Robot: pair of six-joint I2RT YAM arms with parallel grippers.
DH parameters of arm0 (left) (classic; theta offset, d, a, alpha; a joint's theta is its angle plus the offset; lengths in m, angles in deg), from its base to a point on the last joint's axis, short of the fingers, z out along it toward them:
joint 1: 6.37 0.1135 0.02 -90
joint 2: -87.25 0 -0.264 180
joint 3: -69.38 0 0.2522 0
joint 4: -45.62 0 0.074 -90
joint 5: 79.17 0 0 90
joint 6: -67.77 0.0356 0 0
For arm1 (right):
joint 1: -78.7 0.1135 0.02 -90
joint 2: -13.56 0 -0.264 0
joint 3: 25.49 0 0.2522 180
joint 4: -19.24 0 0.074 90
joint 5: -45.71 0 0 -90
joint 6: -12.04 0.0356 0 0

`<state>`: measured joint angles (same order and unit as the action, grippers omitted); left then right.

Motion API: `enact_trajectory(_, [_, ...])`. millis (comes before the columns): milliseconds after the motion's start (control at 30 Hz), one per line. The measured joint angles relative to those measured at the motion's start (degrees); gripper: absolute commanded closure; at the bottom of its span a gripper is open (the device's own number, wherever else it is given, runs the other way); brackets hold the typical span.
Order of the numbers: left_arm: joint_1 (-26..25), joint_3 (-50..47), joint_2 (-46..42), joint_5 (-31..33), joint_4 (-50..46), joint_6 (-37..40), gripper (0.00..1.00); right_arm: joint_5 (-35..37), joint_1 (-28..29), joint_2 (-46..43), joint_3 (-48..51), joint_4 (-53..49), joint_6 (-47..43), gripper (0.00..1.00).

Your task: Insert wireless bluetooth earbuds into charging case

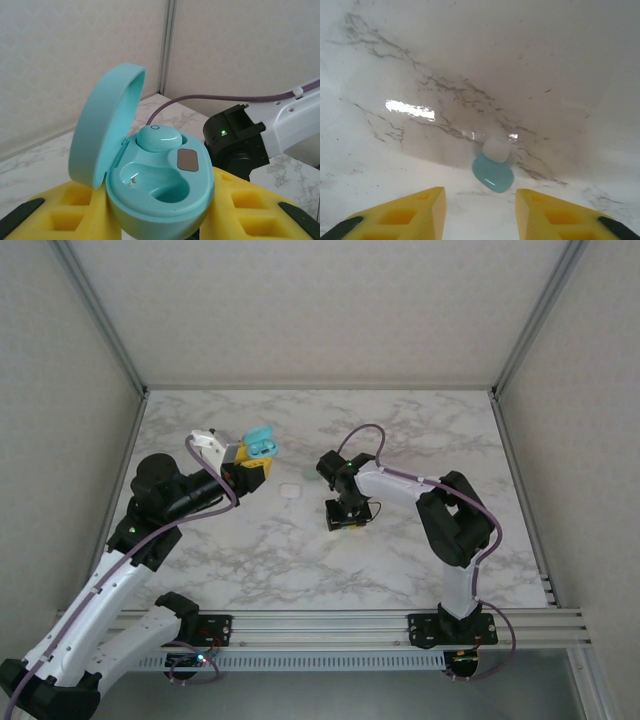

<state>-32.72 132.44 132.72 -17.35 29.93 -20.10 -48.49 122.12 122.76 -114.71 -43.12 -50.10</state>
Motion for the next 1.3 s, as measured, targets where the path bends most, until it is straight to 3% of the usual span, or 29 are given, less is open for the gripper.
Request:
enact_trajectory(300, [0.00,0.00,0.31,-0.02,0.04,0.00,0.67,1.18,-0.11,-1.55,-0.87,-0.28,-0.85,0.56])
enact_trajectory(867, [0.00,0.00,0.66,-0.02,0.37,0.00,0.67,1.36,-0.11,6.29,-6.62,-2.69,-6.10,0.55])
enact_trajectory(1300, [0.00,0.00,0.66,0.00,0.39,0.00,0.67,-5.51,3.06,10.01,-12.44,-5.20,-17.62,0.58])
